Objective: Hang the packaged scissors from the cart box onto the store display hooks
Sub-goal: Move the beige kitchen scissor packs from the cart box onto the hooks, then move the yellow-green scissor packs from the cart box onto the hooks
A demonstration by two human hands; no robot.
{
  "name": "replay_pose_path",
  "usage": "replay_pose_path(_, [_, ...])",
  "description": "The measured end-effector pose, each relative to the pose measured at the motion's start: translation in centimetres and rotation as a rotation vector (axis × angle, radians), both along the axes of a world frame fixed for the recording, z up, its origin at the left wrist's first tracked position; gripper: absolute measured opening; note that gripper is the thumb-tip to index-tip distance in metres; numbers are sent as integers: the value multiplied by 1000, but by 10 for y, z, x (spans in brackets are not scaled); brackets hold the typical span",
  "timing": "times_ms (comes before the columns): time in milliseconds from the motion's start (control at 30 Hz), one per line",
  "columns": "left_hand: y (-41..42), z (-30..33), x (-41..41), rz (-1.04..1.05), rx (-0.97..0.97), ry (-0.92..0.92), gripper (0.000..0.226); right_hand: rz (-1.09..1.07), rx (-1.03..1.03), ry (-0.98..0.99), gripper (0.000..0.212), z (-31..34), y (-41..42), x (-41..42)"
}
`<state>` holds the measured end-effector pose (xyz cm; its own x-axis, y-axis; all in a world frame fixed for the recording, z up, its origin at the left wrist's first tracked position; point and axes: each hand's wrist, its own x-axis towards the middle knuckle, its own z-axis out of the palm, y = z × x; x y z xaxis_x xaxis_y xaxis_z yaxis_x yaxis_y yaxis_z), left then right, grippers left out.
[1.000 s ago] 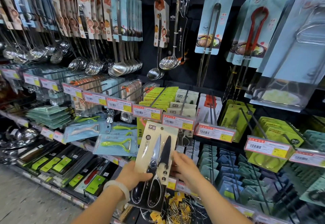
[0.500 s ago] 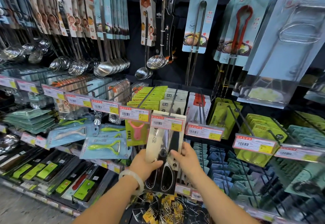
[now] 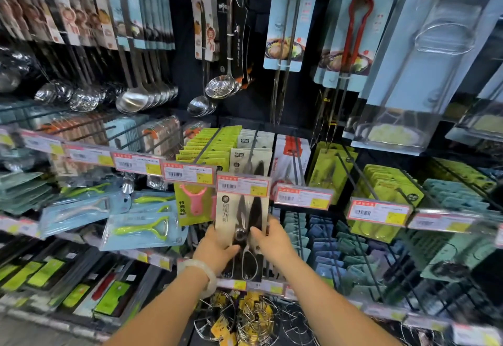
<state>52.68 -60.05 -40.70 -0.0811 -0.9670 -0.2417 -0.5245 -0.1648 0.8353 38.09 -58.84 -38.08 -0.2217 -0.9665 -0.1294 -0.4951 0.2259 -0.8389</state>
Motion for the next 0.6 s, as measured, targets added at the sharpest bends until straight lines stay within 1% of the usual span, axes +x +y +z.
replay_pose_path(67, [2,-3,-4,-6,39,-29,83,14,57,49,49,-3,2,-3])
replay_pose_path(100, [7,0,-7,-12,61,-79,88,26,89,80,56,-4,3,-4])
replay_pose_path(167, [15,4,-12,-17,59,-210,90,47,152,140,64,-6,9,-7])
replay_pose_path(267, [27,10,-22,-92,8,-415,89,91,213,198,65,-8,23,-17])
replay_pose_path(400, [50,24,-52,-217,-83,-654,86,118,238,291,64,-11,52,-50])
replay_pose_path(500, [76,36,-94,-301,-147,-782,83,145,236,454,63,-4,91,-87])
replay_pose_path(600, [114,49,-150,-424,-218,-834,80,143,216,649,63,4,138,-134])
